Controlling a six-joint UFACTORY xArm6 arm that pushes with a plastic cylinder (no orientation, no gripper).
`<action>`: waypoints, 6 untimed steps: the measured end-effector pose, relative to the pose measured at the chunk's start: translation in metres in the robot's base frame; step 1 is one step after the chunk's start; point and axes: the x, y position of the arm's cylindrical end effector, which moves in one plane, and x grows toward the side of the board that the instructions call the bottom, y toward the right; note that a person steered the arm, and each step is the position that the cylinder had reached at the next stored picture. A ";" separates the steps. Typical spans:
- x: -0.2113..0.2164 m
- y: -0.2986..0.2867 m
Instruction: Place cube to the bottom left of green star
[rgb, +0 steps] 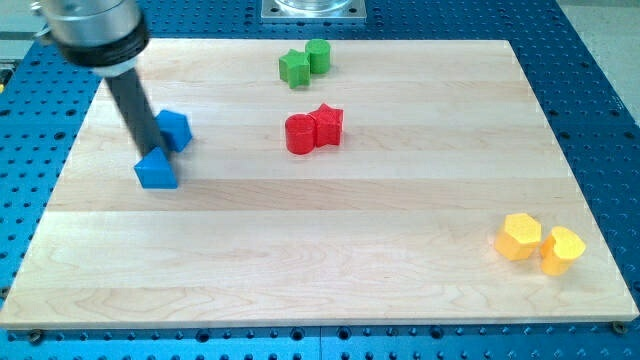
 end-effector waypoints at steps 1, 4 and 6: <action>-0.060 0.018; -0.084 -0.019; -0.077 0.061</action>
